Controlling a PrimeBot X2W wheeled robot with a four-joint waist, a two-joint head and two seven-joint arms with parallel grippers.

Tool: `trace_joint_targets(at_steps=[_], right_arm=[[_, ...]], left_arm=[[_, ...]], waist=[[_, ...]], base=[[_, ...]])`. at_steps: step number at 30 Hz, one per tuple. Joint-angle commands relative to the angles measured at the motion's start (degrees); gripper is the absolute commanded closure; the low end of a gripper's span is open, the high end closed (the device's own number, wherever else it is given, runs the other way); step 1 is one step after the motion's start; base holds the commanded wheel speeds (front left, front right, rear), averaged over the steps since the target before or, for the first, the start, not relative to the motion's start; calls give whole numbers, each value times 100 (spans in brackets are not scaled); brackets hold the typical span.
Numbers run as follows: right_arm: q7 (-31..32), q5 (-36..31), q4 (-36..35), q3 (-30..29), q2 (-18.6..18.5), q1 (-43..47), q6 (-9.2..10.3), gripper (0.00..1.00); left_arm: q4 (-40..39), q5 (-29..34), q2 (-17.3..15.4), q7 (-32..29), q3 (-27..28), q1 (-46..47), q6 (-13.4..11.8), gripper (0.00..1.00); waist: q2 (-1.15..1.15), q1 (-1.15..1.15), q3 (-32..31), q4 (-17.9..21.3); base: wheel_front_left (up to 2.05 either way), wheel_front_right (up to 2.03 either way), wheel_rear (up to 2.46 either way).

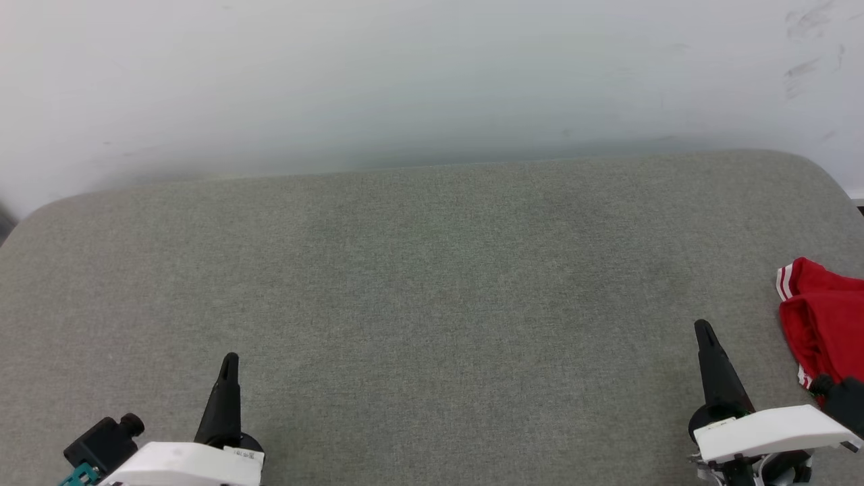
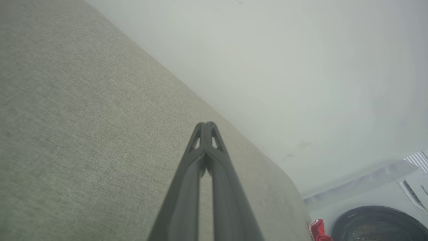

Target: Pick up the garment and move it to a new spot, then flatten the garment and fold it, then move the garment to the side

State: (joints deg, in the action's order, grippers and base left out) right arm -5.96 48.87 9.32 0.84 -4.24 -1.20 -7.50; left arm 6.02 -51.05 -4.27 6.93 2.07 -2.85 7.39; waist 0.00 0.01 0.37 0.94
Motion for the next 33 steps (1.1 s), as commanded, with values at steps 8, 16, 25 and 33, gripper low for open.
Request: trace_joint_targets(at_steps=[8,16,25,33], right_arm=[[160,745,19,-75,-57,-211,0,100],[283,1285,78,-128,-61,-255,0,100],[409,1841,140,-187,-62,-302,0,100],[520,2296,196,-243,-59,-333,0,100]], left_arm=[[68,-697,-39,-171,28,276,7,100],[171,-1211,-45,-303,48,365,8,100],[273,-1743,-46,-444,75,462,9,100],[364,-2175,-45,-572,100,532,11,100]], waist=[[0,0,-2,-10],[0,0,-4,-19],[0,0,-6,-29],[0,0,-7,-38]], base=[[0,0,0],[0,0,0],[0,0,0],[0,0,0]])
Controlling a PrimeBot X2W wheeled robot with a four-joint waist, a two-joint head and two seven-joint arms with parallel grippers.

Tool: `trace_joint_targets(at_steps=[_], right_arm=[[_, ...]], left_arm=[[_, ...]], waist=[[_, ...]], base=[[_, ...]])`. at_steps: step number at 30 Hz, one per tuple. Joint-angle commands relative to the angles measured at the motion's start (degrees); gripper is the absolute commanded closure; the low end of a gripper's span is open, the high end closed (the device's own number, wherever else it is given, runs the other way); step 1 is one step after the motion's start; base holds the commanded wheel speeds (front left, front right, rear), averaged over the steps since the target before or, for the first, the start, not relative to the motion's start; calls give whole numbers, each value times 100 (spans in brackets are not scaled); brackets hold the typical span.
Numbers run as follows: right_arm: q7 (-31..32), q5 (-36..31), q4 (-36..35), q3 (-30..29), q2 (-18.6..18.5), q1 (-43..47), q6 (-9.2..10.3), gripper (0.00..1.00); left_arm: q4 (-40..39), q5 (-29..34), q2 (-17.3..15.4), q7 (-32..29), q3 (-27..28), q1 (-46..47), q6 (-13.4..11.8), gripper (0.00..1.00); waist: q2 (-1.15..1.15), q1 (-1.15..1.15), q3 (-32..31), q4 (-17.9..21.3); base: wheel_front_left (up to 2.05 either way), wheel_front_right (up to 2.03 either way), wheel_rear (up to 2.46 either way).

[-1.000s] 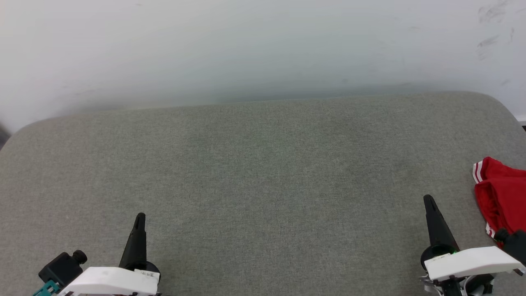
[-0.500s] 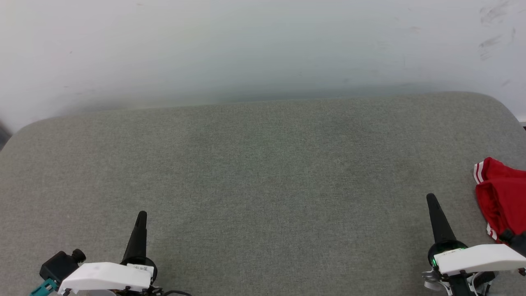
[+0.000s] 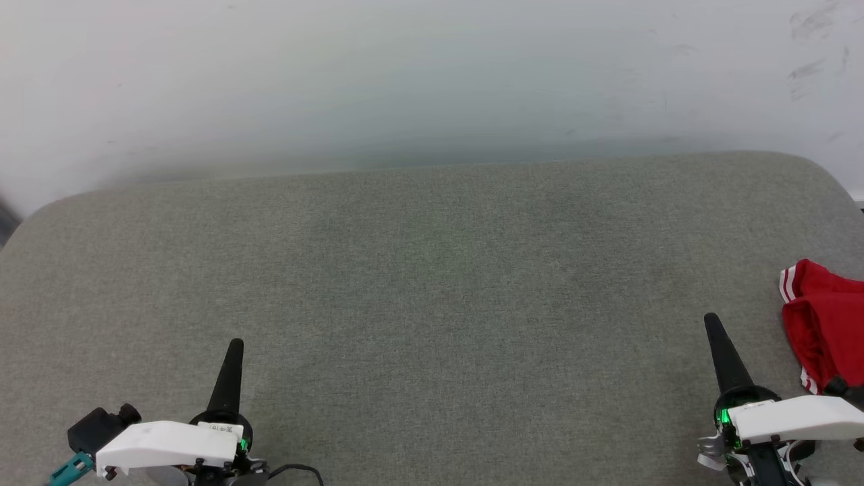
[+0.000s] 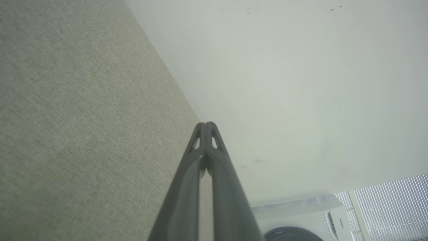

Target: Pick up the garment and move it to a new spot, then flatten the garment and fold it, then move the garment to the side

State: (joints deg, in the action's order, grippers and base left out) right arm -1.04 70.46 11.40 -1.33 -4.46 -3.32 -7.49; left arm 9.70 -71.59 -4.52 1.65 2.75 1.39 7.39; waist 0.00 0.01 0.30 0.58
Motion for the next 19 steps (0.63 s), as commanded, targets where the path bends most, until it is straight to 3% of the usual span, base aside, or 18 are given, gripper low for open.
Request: trace_joint_targets(at_steps=[1,19], right_arm=[[45,190,-5,-33,-36,-126,-1,100],[261,1042,93,-142,-21,-197,-1,100]], left_arm=[[8,-172,-19,-54,36,120,11,100],[171,-988,-6,-294,85,280,13,100]], waist=[[0,0,-1,-2],[0,0,-4,-21]], base=[[0,0,0],[0,0,0]])
